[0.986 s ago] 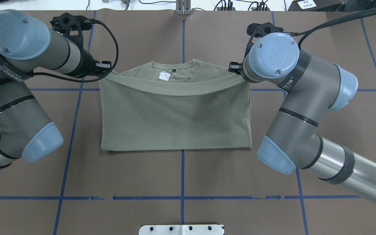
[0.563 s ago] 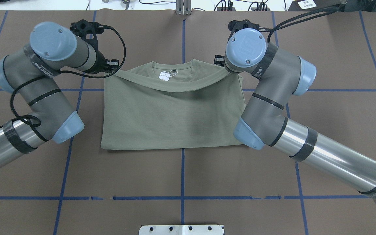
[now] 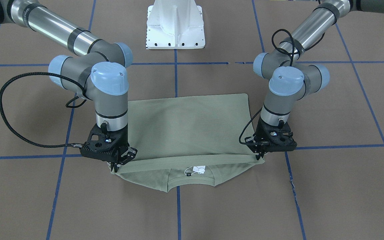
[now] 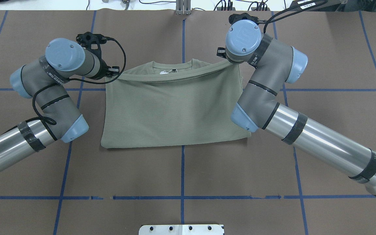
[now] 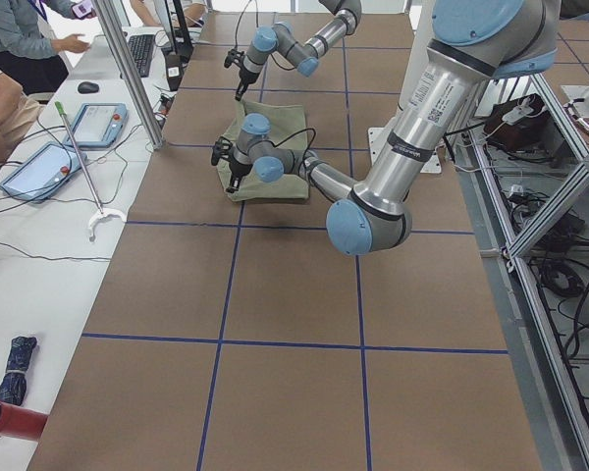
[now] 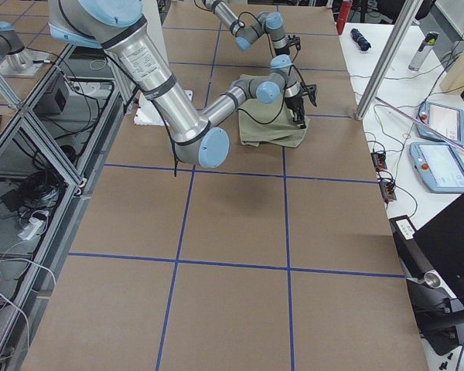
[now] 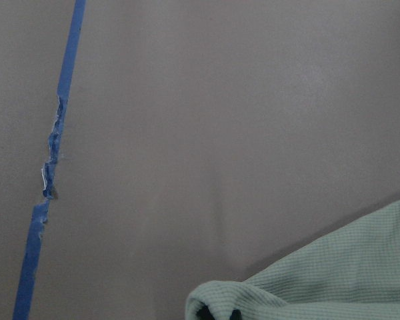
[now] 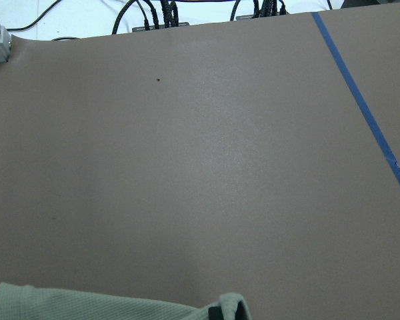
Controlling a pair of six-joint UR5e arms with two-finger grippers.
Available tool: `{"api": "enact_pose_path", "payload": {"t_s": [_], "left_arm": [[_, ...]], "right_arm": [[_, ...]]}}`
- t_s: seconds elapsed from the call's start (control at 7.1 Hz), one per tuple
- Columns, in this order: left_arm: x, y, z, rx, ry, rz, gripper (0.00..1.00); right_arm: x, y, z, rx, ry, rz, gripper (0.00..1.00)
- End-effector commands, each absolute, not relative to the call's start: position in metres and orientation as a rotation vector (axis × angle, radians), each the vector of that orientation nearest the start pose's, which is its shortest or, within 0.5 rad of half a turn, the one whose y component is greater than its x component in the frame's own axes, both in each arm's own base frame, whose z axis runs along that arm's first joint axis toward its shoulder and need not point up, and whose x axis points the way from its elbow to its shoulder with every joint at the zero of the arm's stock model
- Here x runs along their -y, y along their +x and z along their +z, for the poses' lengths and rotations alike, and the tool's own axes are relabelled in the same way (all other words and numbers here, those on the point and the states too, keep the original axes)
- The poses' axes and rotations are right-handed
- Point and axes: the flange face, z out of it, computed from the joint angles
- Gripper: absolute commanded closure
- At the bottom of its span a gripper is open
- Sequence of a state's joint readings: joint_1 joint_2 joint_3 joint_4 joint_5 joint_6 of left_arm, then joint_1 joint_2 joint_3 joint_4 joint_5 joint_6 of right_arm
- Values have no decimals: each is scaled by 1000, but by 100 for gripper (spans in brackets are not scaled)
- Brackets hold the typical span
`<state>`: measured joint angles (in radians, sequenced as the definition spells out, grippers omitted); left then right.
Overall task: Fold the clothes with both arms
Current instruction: 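Lay the hem at the collar and open both grippers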
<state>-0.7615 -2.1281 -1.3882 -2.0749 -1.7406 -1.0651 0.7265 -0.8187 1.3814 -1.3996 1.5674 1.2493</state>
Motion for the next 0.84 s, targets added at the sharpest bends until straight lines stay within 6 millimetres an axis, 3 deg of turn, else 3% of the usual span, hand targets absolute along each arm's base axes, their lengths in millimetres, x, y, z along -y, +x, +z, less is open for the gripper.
{"api": "enact_pose_path", "payload": {"t_s": [0.0,0.14,0.28,0.42,0.56,0.7], "left_arm": [[587,448,362,-804,403,-148,12],[586,445,360,-795,432,-85,0],[579,438,345,-818,466,-47,0],[570,432,324,-854,491,-36,0],[543,412,335,-885,473,-22,0],[503,396,335,-923,470,-5,0]], "right_arm": [[609,-489,281,616,370,380,1],[608,-490,285,643,386,374,0],[609,-484,278,652,404,320,0],[603,-481,285,667,386,250,0],[591,-464,288,687,392,238,0],[583,-457,289,696,397,235,0]]}}
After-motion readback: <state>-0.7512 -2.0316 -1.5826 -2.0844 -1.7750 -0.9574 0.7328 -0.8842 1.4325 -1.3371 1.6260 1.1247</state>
